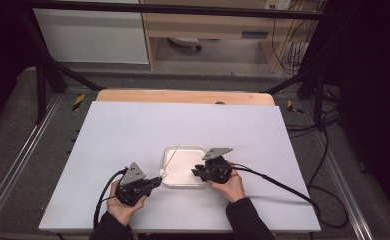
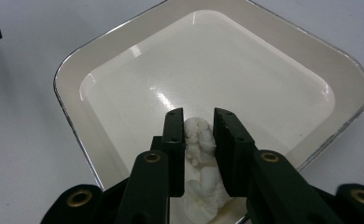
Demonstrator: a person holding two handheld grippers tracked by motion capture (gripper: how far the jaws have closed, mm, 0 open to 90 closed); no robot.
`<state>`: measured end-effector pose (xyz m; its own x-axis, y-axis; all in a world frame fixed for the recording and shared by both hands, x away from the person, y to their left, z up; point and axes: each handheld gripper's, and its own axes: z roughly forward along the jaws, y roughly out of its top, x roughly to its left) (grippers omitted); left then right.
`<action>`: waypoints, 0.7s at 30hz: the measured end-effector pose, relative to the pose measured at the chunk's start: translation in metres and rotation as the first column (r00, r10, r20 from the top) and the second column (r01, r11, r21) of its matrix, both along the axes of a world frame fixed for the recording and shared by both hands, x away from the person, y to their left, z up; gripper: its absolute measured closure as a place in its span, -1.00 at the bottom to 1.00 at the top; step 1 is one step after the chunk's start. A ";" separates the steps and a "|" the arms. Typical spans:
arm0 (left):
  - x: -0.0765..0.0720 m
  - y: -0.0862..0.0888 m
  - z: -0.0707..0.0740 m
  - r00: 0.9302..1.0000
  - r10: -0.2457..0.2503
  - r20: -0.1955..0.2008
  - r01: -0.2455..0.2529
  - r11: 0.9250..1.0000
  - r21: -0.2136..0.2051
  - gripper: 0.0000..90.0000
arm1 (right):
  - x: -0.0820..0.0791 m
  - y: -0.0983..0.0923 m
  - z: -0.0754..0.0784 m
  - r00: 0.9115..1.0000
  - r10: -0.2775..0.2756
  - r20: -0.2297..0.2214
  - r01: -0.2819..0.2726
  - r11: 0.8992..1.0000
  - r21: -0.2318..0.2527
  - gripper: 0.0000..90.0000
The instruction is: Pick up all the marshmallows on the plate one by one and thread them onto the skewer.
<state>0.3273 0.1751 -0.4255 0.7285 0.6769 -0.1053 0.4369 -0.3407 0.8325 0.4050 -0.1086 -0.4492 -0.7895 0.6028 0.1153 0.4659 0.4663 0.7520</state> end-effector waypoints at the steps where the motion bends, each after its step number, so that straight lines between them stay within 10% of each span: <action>1: 0.000 0.000 0.000 1.000 -0.001 -0.001 0.001 1.000 0.000 0.97 | 0.000 -0.001 0.001 1.000 0.000 0.001 0.000 1.000 0.008 0.68; 21: -0.002 -0.003 0.001 1.000 -0.017 0.010 0.017 1.000 0.000 0.97 | -0.007 -0.025 0.055 1.000 0.000 0.029 -0.006 0.974 0.227 0.70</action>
